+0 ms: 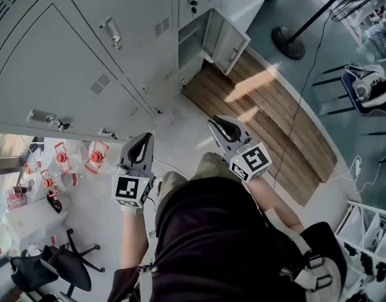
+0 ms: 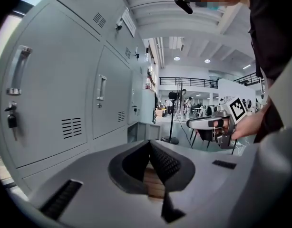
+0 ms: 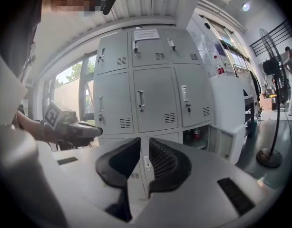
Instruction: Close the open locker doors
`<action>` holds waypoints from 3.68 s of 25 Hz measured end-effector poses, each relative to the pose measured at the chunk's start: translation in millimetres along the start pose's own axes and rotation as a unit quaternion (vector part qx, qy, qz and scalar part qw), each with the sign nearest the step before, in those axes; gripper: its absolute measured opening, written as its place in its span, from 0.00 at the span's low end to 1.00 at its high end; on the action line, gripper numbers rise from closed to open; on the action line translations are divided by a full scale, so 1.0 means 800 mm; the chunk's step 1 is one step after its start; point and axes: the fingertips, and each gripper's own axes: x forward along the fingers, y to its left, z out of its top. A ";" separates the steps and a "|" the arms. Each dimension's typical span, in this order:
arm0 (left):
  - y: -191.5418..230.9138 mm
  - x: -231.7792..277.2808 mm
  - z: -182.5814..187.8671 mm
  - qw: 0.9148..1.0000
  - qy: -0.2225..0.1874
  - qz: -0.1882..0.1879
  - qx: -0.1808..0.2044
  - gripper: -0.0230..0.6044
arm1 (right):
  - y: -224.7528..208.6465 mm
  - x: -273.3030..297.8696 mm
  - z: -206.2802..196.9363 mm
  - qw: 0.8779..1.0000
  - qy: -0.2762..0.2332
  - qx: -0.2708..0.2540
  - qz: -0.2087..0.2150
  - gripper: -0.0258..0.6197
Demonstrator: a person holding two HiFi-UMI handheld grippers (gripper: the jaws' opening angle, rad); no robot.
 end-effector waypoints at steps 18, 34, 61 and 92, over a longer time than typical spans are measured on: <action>-0.123 0.205 0.031 0.997 0.046 -0.058 0.036 0.05 | -0.215 -0.086 -0.017 0.998 -0.011 0.036 -0.058 0.14; -0.023 0.353 0.061 0.982 0.042 -0.170 0.073 0.05 | -0.346 0.014 -0.020 0.982 0.019 0.045 -0.183 0.14; 0.061 0.395 0.039 0.991 0.103 -0.084 0.011 0.05 | -0.537 0.139 -0.097 0.973 0.129 0.031 -0.188 0.28; 0.084 0.413 0.033 0.993 0.115 -0.007 -0.012 0.05 | -0.507 0.198 -0.109 0.985 0.163 0.016 -0.061 0.23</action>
